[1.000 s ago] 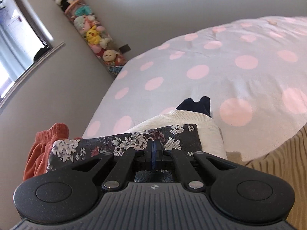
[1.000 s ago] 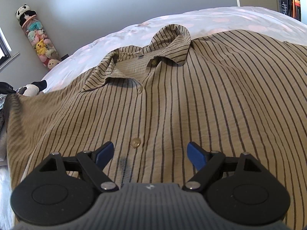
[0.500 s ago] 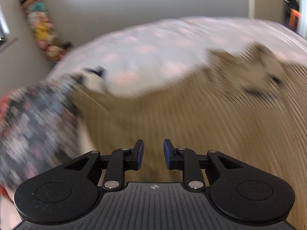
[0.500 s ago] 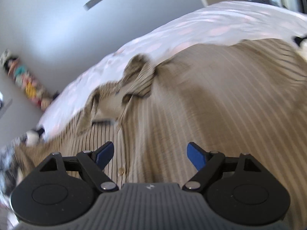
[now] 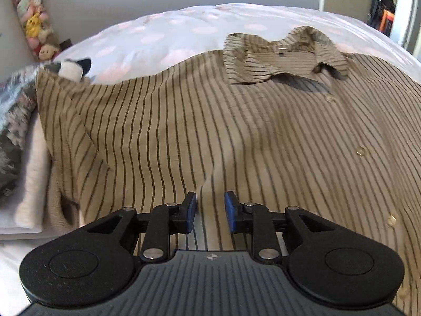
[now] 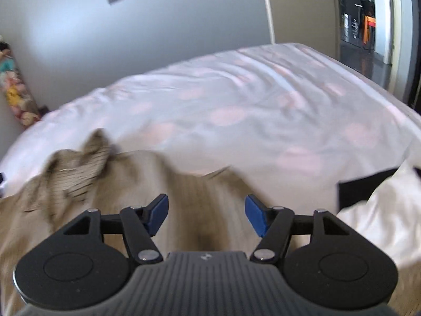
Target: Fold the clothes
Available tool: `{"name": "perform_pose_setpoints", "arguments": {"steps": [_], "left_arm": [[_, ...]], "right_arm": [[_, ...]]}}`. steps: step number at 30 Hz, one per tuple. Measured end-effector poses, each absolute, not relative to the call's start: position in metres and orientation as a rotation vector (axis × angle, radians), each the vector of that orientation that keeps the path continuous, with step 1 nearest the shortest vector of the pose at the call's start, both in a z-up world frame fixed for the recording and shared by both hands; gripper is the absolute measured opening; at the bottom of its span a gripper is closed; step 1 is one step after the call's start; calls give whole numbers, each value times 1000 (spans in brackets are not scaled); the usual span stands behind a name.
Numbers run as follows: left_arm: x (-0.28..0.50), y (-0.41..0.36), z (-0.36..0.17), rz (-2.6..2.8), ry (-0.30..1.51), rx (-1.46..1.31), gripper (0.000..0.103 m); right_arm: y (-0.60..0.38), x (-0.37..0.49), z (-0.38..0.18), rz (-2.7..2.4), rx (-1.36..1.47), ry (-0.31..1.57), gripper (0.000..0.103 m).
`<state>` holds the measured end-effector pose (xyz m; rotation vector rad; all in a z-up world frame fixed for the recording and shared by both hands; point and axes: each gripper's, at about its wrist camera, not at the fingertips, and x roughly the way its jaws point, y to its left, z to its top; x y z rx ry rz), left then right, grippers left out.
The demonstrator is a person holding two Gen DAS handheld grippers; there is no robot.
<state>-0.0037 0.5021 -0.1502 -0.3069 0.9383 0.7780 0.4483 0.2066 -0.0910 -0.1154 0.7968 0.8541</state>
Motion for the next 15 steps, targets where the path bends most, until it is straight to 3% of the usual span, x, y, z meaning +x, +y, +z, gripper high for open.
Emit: {"name": "perform_pose_setpoints", "arguments": {"steps": [6,12,13,14,15], "left_arm": [[-7,519,-160,799,940,-297,28],[-8,523,-163,788,922,-290,29],[-9,523,-163,786,918,-291,29],[-10,524,-163,785,915,-297,29],[-11,525,-162,784,911,-306,29]], "right_arm": [[240,497,-114,825,-153,859,65],[268,512,-134,824,-212,889,50],[270,513,-135,829,-214,888,43],[271,513,-136,834,-217,887,26],[272,513,-136,836,-215,892,16]]}}
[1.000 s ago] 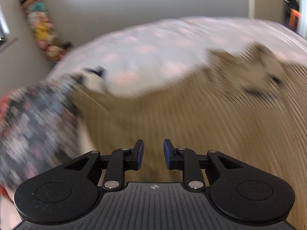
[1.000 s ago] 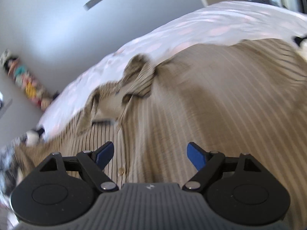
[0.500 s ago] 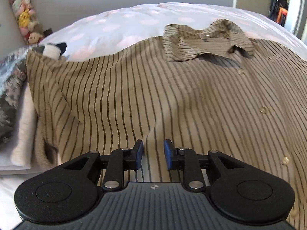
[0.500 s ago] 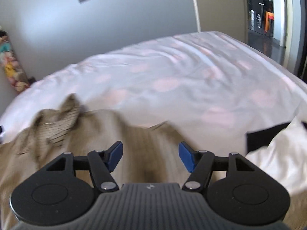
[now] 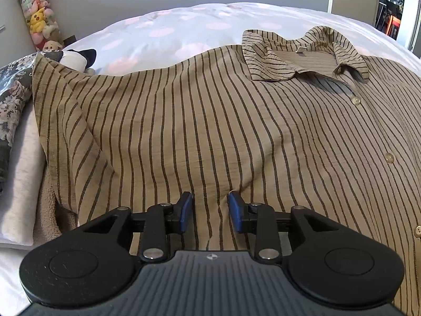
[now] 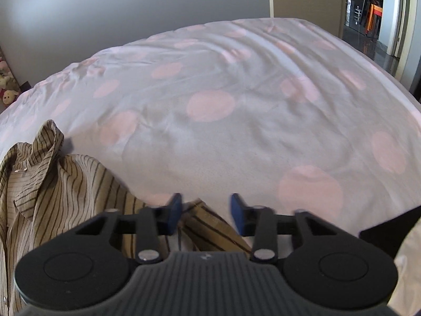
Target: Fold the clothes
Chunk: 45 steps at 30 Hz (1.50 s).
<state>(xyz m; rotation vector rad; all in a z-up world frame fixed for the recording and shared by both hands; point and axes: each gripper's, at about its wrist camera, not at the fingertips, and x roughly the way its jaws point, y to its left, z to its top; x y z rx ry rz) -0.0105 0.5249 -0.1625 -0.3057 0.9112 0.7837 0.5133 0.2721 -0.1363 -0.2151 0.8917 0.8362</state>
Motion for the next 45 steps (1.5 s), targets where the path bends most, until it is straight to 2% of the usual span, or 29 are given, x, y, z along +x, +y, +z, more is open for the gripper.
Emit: {"name": "perform_pose_setpoints", "arguments": {"steps": [1,3,16,24,30,34,40,45], "left_arm": [[-11,526,-162,783,908,-314,29],[-13,527,-162,783,901,-327,30],[-23,524,-162,779,874,-353,30],[-16,524,-167,786,876,-285,30],[-12,524,-171,804,869,-237,41],[-12,526,-171,803,865,-242,42],[-16,526,-170,795,852,-250,42],[-15,526,-170,800,852,-250,42]], "right_arm": [[271,513,-136,834,-208,906,6],[269,511,-133,830,-197,925,4],[228,533,-42,582,-144,769,3],[250,577,-83,474,-125,761,3],[268,593,-132,467,-175,797,3],[267,599,-154,440,-199,831,3],[243,606,-146,245,-175,797,0],[245,583,-122,454,-184,780,5]]}}
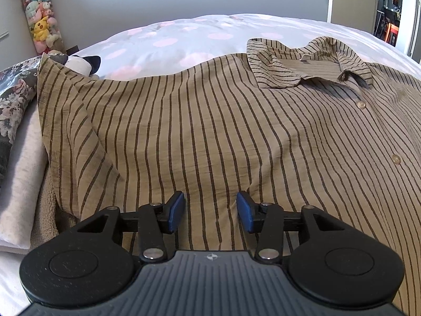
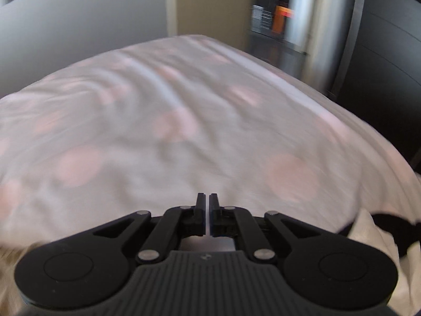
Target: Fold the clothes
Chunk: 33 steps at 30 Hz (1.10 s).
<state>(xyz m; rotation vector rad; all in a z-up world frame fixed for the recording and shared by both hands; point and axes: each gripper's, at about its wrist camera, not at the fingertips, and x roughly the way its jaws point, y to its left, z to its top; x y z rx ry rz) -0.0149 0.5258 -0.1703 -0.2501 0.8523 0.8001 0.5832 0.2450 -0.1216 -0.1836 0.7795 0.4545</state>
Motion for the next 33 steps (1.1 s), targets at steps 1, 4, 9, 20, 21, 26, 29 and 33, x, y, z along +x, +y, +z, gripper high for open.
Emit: {"name": "perform_pose_setpoints", "arguments": {"steps": [1,4,9,20,21,26,29,33], "left_arm": [[-14,525,-170,801,855,-247,43],[-16,526,-170,799,851,-250,43],[-19,526,-169,797,846,-263,43],[-15,528,-174,792,846,-234,45],[-15,528,-174,792,844,-233,46],[-21,529,-168,791,816,-244,47],[-34,521,-155,829,806,-265,46],[-58,508,-133,826,827,-340,46]], "right_arm": [[247,576,-117,519,-164,789,5],[264,547,-107,710,-151,808,9],[300,498,-115,955,-216,886,13],[338,525,-166,761,-188,872,0],[341,528,-166,744,-188,868,0],[344,524,-153,703,-192,833,5],[329,504,-137,726,-203,815,10],[291,463,-116,798,-189,848,14]]}}
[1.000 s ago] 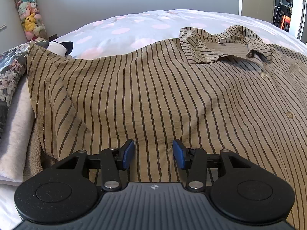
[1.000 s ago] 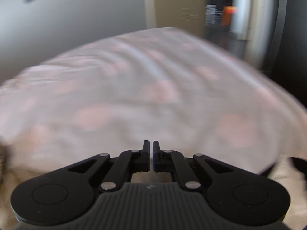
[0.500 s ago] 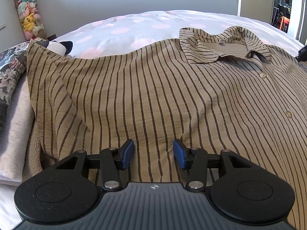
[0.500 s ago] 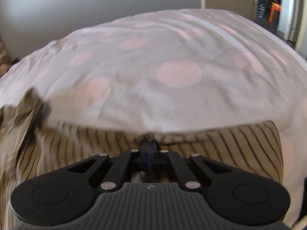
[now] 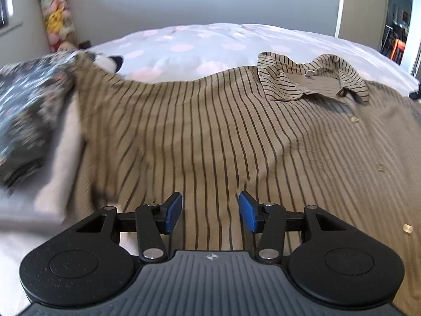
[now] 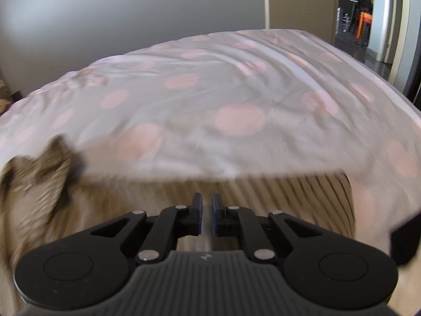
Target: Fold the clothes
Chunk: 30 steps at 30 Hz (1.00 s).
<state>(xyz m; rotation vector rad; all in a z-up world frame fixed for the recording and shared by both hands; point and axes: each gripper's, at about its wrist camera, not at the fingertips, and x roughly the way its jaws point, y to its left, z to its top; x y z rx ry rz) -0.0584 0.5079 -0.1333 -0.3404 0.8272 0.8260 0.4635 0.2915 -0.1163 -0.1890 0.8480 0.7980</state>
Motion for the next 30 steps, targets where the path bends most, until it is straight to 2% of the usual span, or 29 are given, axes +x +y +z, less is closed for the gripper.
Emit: {"name": "perform_pose_setpoints", "arguments": {"steps": [4,10,12,14,23,27,28,30], "left_arm": [[-95,485,-118,860,850,-433,46],[-141,446,-106,859,862,-611,46],[-150,431,-103,856,873,-641,46],[-158,414,-102,852,887,-662,46],[-172,376,-127,866,1045,-662,47],[-174,384,-136,860,1062,-713,46],[-174,387,-140,853,1073,-733,43],[-170,387,-144,844,1097,-730,34]], "right_arm": [[247,412,-99,861,-130,922,22],[188,307,-84,909,-127,1053,23],[170,269,-79,935,-131,1087,26],[151,231,-75,966,-111,1108,36],[91,97,-93,1064,-165,1069,40],[82,81,-95,1114,-153,973,43],[81,81,-94,1120,-138,959,50],[81,83,-97,1109,-118,968,51]]}}
